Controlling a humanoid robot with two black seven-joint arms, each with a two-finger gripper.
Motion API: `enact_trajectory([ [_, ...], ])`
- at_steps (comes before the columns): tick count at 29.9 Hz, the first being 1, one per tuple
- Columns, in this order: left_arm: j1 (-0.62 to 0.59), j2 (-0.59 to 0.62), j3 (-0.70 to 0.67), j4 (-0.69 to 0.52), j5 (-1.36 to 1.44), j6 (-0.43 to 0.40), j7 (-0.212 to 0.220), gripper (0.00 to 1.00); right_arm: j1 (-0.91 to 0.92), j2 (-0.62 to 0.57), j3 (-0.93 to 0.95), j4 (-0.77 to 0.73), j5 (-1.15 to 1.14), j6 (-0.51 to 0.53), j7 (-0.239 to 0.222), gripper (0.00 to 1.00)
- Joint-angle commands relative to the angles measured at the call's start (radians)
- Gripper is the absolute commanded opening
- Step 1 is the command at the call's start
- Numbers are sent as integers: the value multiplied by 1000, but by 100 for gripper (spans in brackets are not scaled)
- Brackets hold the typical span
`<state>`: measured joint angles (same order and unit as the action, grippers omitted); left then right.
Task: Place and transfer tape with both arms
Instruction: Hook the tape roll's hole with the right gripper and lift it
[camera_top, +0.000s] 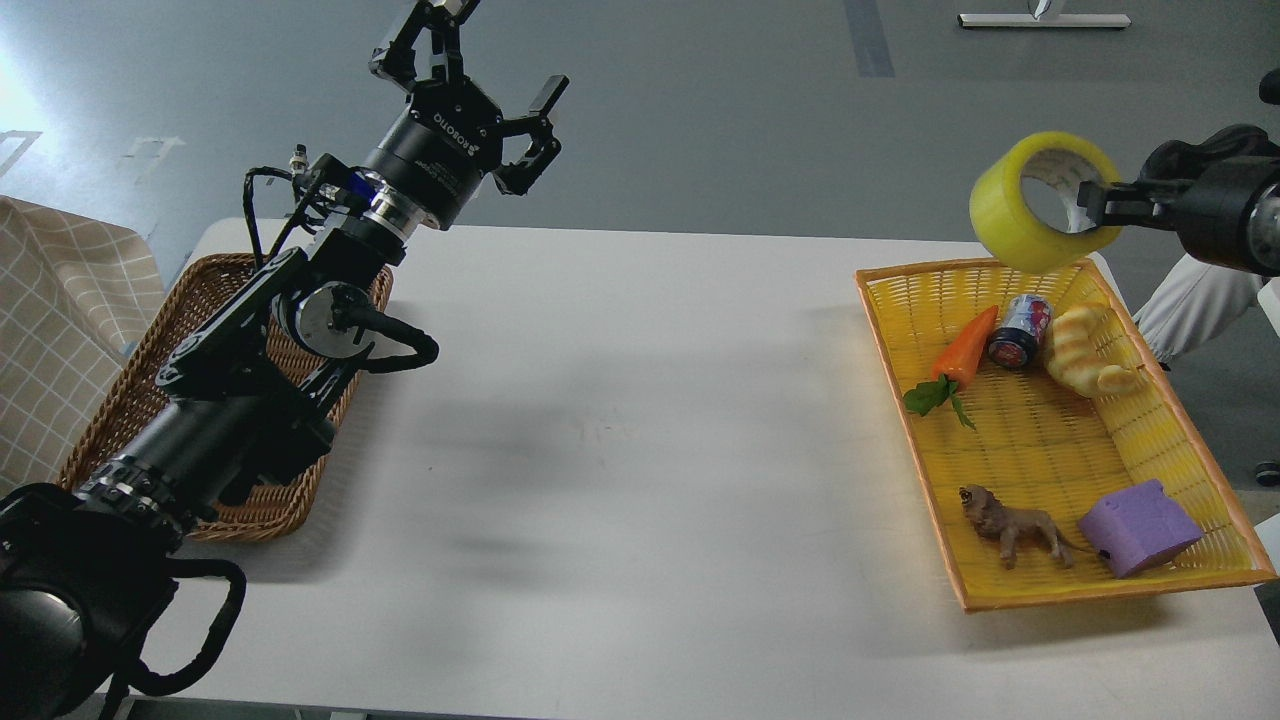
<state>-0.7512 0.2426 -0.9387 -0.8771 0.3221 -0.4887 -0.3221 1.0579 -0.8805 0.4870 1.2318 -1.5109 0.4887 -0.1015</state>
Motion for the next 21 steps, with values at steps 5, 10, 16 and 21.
enact_trajectory([
  [5, 0, 0, 0, -2, 2, 0, 0, 98, 56, 87, -7, -11, -3, 0, -1, 5],
  [10, 0, 3, 0, -2, 2, 0, 0, 98, 89, 193, -22, -21, -6, 0, -3, 5],
  [16, -2, -2, 0, -5, 2, 0, 0, 98, 161, 297, -105, -87, -8, 0, -3, 6],
  [21, -5, -3, -2, -10, 2, 0, 0, 98, 175, 376, -123, -138, -8, 0, -3, 6],
])
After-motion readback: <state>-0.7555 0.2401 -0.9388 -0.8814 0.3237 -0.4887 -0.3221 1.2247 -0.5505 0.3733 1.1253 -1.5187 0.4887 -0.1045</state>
